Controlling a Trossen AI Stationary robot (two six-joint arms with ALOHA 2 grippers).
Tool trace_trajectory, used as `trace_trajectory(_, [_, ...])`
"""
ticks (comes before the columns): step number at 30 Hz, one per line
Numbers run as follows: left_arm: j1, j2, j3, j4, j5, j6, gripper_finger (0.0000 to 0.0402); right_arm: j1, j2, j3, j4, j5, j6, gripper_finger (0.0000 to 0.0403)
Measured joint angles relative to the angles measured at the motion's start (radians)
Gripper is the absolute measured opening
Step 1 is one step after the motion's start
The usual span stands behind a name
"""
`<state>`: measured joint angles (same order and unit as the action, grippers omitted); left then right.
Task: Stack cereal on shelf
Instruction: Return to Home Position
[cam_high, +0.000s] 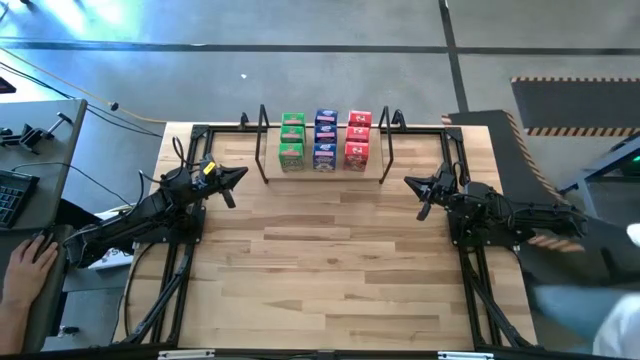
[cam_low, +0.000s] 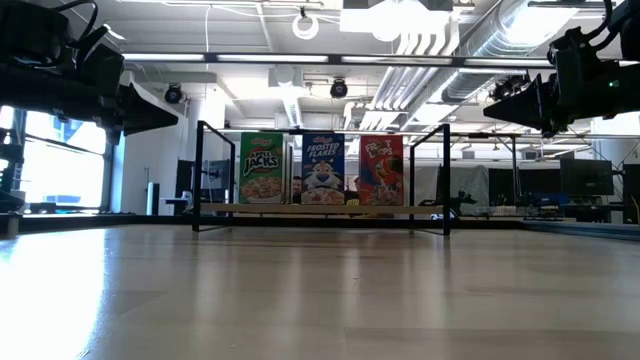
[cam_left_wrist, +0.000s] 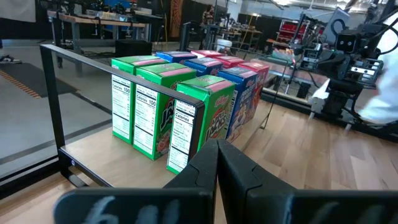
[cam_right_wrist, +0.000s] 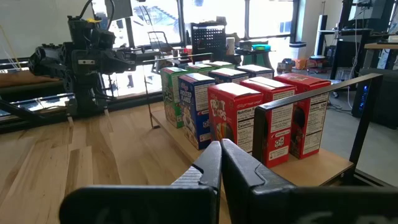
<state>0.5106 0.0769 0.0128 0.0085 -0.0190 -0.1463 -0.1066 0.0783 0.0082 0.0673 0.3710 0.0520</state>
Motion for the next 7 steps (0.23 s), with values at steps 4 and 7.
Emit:
trace_trajectory(4, [0.000, 0.000, 0.000, 0.000, 0.000, 0.000, 0.0000, -0.023, -0.003, 0.000, -0.001, -0.018, -0.001, 0.0000])
trace_trajectory(7, [0.000, -0.001, 0.000, 0.001, 0.001, 0.000, 0.0000, -0.101, 0.004, 0.001, -0.010, -0.072, 0.000, 0.0000])
